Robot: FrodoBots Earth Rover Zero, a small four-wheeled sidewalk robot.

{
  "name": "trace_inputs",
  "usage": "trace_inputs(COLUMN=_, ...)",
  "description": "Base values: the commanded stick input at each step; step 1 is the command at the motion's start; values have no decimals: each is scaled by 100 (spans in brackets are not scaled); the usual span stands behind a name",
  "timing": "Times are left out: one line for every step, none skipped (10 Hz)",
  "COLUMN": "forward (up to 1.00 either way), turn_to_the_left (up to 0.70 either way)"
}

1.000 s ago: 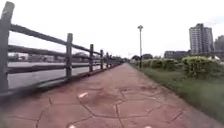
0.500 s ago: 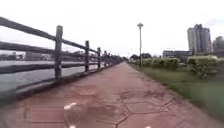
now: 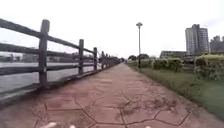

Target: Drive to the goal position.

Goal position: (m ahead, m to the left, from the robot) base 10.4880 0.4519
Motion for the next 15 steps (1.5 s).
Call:
trace_inputs(forward=100, turn_to_the_left=-39)
trace_inputs(forward=100, turn_to_the_left=-39)
trace_inputs(forward=100, turn_to_the_left=-13)
trace_inputs(forward=100, turn_to_the_left=1)
trace_inputs(forward=100, turn_to_the_left=1)
trace_inputs(forward=100, turn_to_the_left=1)
trace_inputs(forward=100, turn_to_the_left=1)
trace_inputs(forward=100, turn_to_the_left=-3)
trace_inputs(forward=100, turn_to_the_left=-25)
trace_inputs(forward=100, turn_to_the_left=1)
trace_inputs(forward=100, turn_to_the_left=1)
trace_inputs(forward=100, turn_to_the_left=1)
trace_inputs(forward=100, turn_to_the_left=1)
trace_inputs(forward=100, turn_to_the_left=1)
trace_inputs(forward=100, turn_to_the_left=1)
